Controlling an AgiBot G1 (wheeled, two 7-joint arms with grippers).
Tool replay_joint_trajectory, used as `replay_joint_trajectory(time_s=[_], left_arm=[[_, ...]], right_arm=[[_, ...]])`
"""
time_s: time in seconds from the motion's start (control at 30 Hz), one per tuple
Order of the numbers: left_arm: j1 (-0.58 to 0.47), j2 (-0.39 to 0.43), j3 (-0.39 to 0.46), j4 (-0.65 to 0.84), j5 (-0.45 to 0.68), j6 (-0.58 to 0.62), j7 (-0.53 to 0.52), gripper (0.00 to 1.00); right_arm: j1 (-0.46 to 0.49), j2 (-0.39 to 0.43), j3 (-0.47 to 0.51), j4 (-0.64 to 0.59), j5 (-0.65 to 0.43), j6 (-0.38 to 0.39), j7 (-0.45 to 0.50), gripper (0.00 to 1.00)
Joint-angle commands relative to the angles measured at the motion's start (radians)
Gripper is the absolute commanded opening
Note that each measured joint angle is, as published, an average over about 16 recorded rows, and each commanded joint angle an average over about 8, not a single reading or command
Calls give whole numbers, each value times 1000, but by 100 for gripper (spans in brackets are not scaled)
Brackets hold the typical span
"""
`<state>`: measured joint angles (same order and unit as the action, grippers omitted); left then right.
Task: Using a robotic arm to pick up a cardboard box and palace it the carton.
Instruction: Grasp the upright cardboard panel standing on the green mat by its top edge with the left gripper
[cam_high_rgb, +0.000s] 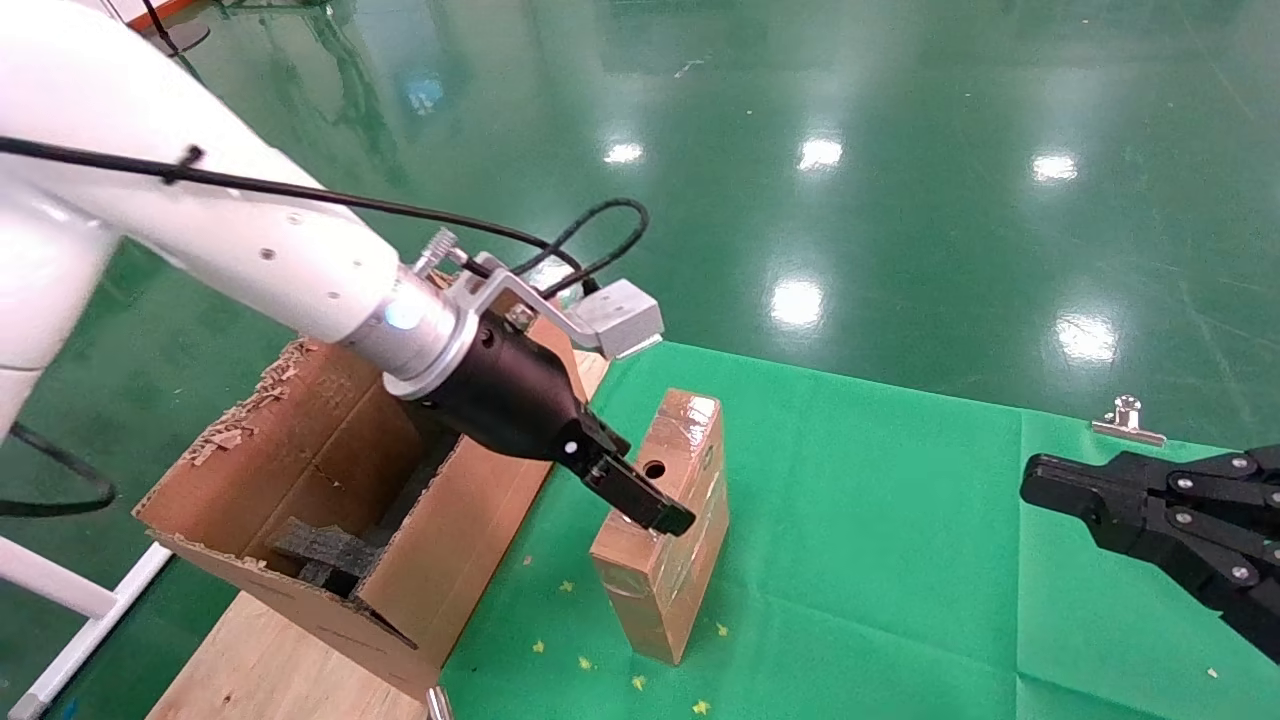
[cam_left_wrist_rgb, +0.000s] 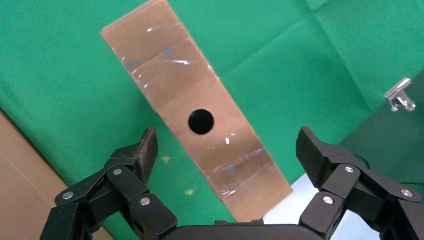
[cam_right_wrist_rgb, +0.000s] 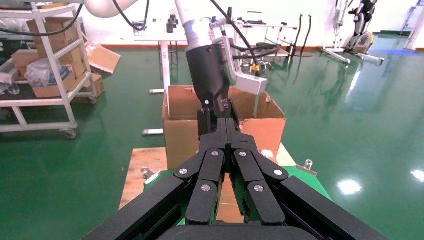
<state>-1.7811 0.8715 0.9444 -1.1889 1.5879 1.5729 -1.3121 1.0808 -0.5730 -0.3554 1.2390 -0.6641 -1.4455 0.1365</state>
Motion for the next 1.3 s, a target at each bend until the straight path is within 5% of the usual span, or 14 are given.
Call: replay_joint_trajectory(time_s=[0.03, 0.23, 0.4, 0.5, 0.67, 0.7, 1.3], left_arm=[[-10, 17, 24, 13, 8, -2, -13, 100], [-23, 49, 74, 35, 23, -6, -47, 100], [-28, 67, 99, 45, 26, -12, -70, 100], [-30, 77, 110, 50, 26, -13, -80, 66], [-32, 86, 120, 54, 27, -13, -85, 3], [-32, 86, 119, 54, 27, -13, -85, 0], [-29, 78, 111, 51, 25, -14, -82, 0]], right_arm=[[0, 0, 0, 0, 0, 0, 0, 0], [0, 0, 0, 0, 0, 0, 0, 0], [0, 0, 0, 0, 0, 0, 0, 62], [0, 0, 0, 0, 0, 0, 0, 99], [0, 0, 0, 0, 0, 0, 0, 100], [0, 0, 0, 0, 0, 0, 0, 100], [0, 0, 0, 0, 0, 0, 0, 100]])
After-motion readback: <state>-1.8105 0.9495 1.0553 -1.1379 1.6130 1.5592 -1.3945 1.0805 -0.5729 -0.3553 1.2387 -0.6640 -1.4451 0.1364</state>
